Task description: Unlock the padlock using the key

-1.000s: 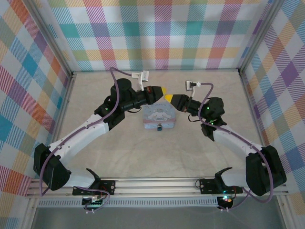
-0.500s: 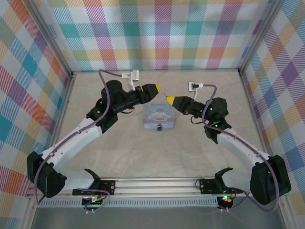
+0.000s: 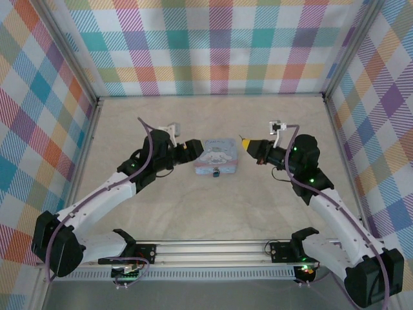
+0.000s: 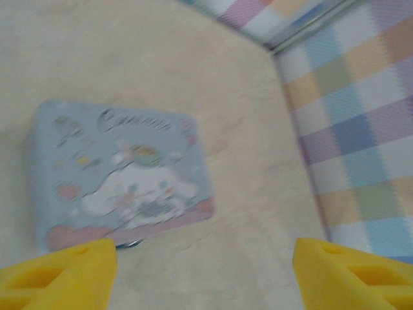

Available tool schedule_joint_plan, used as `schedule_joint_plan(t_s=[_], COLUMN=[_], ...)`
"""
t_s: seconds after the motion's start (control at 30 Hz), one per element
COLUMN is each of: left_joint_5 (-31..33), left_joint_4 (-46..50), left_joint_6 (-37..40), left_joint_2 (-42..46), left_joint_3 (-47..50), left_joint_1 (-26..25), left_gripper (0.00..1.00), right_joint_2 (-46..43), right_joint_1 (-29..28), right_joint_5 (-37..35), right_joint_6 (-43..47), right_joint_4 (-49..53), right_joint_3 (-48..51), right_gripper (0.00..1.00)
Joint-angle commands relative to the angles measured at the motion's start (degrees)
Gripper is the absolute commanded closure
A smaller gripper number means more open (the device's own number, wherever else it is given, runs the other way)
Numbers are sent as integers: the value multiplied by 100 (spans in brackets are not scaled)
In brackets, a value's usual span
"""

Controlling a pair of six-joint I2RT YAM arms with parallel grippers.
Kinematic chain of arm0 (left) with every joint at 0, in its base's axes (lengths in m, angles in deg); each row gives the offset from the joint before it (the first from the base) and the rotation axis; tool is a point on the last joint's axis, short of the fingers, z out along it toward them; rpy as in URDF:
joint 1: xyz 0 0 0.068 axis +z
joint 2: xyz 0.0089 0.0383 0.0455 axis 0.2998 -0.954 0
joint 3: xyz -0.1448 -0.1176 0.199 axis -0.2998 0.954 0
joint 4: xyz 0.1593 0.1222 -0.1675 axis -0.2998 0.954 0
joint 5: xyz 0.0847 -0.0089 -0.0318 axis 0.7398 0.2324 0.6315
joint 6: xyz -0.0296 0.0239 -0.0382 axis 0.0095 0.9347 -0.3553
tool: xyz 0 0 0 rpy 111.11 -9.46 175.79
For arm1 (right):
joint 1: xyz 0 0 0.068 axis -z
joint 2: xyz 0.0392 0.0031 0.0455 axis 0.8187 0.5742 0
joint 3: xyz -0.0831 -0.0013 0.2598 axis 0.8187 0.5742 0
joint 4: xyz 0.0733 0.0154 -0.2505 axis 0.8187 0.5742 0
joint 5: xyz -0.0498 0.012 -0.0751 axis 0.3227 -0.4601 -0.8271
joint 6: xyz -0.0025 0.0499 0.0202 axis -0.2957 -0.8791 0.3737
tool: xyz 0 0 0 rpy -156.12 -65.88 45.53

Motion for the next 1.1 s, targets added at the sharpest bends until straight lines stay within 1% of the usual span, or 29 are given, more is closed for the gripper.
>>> schedule_joint_plan(t_s=[0.0, 0.1, 0.3, 0.43, 0.6, 0.7, 0.9, 1.0, 1.07], left_joint_5=[487, 634, 554, 513, 409, 308, -17, -55, -28], left_joint_4=[-10, -181, -559, -781, -932, -1244, -1337, -1284, -1279], left_joint_6=[92, 66, 36, 21, 164, 276, 350, 419, 414], left_joint_2=[-192, -538, -1458, -2054, -2781, -3062, -3671, -3822, -3753], left_joint_3=[214, 294, 28, -274, -879, -1078, -1731, -1950, -1956], left_joint_1=[40, 40, 64, 148, 251, 260, 295, 308, 334], left_gripper=[26, 25, 20, 20, 20, 20, 20, 20, 18], right_joint_2=[-13, 188, 758, 961, 1109, 1174, 1303, 1329, 1389], right_joint_1=[15, 15, 15, 19, 18, 19, 15, 16, 15], right_joint_5=[-1218, -1583, -1790, -1854, -1909, -1897, -1796, -1786, -1811], right_joint_6=[936, 927, 820, 803, 821, 807, 814, 873, 947], right_joint_4=[1219, 1220, 832, 642, 609, 558, 505, 524, 590], right_joint_3=[102, 293, 651, 819, 842, 849, 808, 705, 581], right_gripper=[100, 100, 100, 100, 100, 100, 100, 100, 100])
